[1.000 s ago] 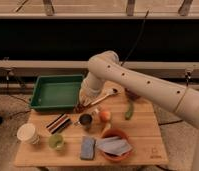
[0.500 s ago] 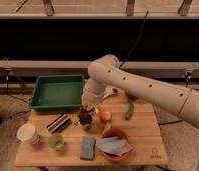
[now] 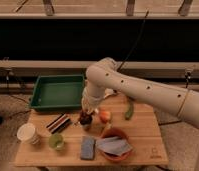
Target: Place grapes in metal cup
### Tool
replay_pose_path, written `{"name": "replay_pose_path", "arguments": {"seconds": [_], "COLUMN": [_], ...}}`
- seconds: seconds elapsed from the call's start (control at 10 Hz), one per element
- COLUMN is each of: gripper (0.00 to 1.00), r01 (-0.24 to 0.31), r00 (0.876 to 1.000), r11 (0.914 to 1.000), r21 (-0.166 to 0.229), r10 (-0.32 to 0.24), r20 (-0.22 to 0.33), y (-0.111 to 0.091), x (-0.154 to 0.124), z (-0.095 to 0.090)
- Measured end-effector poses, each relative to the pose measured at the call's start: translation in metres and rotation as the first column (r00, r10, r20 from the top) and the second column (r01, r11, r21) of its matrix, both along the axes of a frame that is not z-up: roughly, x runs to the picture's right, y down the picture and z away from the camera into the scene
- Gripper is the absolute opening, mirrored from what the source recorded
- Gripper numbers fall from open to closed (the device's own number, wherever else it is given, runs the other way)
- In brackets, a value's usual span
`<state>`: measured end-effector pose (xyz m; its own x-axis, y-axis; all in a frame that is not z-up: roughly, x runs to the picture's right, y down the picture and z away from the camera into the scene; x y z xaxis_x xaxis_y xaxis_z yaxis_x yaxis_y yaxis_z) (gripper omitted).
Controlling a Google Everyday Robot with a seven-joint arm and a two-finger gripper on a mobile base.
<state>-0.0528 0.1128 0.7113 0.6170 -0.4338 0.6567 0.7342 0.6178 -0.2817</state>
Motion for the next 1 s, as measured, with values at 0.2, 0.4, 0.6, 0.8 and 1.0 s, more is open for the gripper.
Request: {"name": "replay_pose_path", "arguments": {"seconds": [0.2,0.4,0.6,0.8,1.0], "gripper": [0.79,0.80,0.80,0.80,0.80], "r01": [0.010,0.016,0.010,-0.006,-0.006], "r00": [1.000,1.000,1.000,1.000,1.000], "r11": [0.9999,0.9999,0.9999,1.0000,1.0000], "r21": [-0.007,-0.007,-0.005,-0.002,-0.002], "r10": [-0.010,-0.016,-0.010,0.006,0.006], "r20": [-0.001,0.002,0.008,0.010,0.011], "y": [0.0046,0.0060,0.0042,-0.0005,-0.0010], "x": [0.0008,0.0000,-0.0002,0.0014,0.0004], "z": [-0.0014,-0.0027,-0.0042,-0.0037,-0.0039]}}
